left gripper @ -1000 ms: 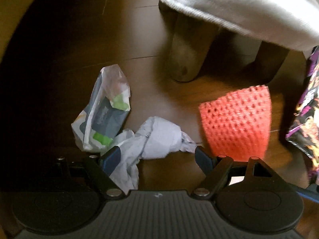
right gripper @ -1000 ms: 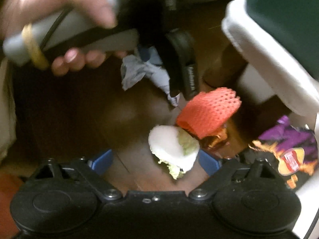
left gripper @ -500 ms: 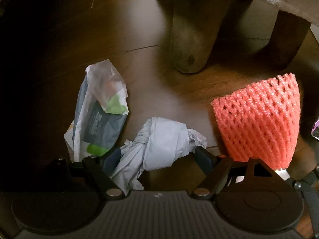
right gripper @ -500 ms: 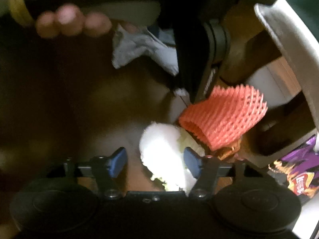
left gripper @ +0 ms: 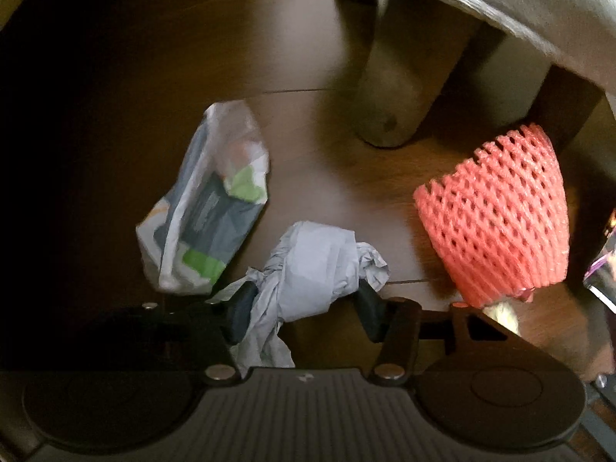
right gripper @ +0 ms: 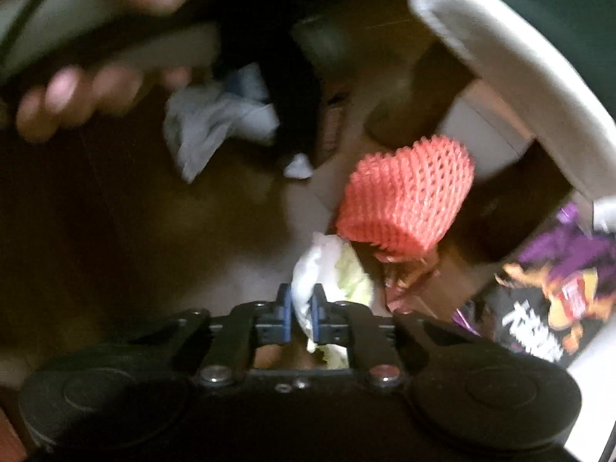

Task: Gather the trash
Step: 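Grasp the grey crumpled bag with left tool while right tool grasps white crumpled paper, then carry grey bag and white paper over the wastebasket and release them inside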

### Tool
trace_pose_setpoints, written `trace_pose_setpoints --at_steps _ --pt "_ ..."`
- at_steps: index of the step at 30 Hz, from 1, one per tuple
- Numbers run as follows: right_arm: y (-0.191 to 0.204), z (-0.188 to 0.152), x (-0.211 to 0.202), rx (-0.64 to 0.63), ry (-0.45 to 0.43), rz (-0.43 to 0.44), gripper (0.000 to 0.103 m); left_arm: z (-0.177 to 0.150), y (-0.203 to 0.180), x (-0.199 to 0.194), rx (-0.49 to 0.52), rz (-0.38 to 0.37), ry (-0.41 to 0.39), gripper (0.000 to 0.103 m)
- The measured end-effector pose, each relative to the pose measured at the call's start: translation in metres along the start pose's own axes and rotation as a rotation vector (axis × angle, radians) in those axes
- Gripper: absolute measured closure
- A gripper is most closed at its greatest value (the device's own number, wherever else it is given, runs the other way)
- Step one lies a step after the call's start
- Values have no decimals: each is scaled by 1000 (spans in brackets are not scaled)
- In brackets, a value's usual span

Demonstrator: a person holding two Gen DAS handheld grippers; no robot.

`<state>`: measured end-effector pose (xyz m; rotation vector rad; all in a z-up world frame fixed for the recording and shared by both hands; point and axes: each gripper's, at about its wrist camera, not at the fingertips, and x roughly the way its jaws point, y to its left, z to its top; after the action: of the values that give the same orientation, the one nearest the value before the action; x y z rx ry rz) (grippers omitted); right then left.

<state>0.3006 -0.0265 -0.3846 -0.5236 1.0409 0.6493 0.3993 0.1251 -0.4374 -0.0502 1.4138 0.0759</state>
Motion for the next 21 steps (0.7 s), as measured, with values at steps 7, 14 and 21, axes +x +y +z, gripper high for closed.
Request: trace_pose_setpoints --at_steps 7,14,21 --pt "-49 -12 -41 398 -63 121 97 -25 23 -19 -163 -97 29 50" --pt "-79 -13 -105 556 -167 175 97 -30 27 -71 -212 -165 -2 50" --pt "-102 6 -156 591 -262 184 97 -12 22 -159 -313 -308 -92 50"
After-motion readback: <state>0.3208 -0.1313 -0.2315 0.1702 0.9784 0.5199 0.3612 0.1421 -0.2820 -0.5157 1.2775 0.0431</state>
